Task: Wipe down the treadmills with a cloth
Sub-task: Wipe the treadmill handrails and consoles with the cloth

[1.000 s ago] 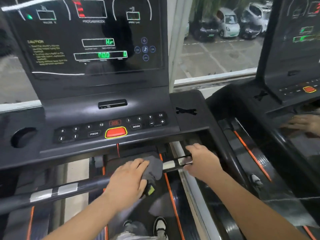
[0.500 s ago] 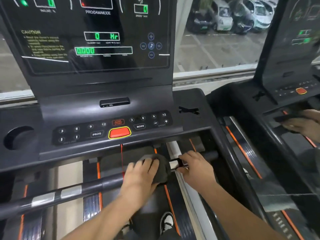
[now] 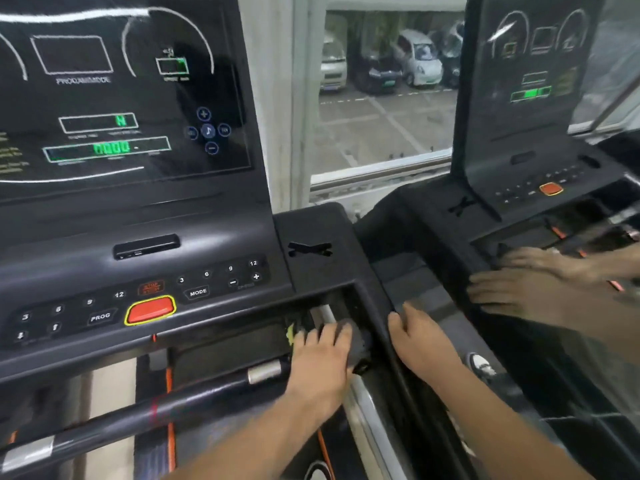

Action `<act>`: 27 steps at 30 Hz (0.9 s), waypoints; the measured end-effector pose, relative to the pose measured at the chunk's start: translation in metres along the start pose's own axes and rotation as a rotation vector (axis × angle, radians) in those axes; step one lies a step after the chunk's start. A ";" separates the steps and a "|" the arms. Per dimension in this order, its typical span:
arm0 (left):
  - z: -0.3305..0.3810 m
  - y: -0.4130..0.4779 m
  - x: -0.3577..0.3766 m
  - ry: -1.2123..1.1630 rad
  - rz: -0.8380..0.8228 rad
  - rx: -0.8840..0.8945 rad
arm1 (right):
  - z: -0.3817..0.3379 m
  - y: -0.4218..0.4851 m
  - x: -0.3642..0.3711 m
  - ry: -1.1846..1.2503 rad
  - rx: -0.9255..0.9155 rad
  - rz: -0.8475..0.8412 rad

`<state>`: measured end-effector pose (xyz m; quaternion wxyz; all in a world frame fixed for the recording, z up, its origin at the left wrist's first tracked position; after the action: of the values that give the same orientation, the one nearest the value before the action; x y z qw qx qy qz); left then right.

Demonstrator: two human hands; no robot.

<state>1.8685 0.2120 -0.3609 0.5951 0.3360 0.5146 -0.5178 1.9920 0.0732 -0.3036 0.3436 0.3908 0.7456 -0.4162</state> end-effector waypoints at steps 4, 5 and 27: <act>0.035 0.011 0.012 0.116 0.051 0.049 | 0.023 0.020 -0.002 0.025 -0.028 -0.034; 0.031 0.005 0.019 0.177 0.026 0.070 | 0.026 0.023 -0.002 0.033 -0.021 -0.043; 0.010 0.015 0.011 0.200 -0.160 0.016 | 0.022 0.040 -0.008 -0.035 0.081 -0.171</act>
<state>1.8851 0.2037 -0.3710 0.4948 0.3487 0.5924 -0.5317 2.0341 0.0648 -0.3206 0.3037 0.3318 0.7528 -0.4807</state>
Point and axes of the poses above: each hand's wrist, its own y-axis towards the middle knuckle, its own x-axis out of the palm, z = x × y, the point moved 3 cm from there along y, towards the middle knuckle
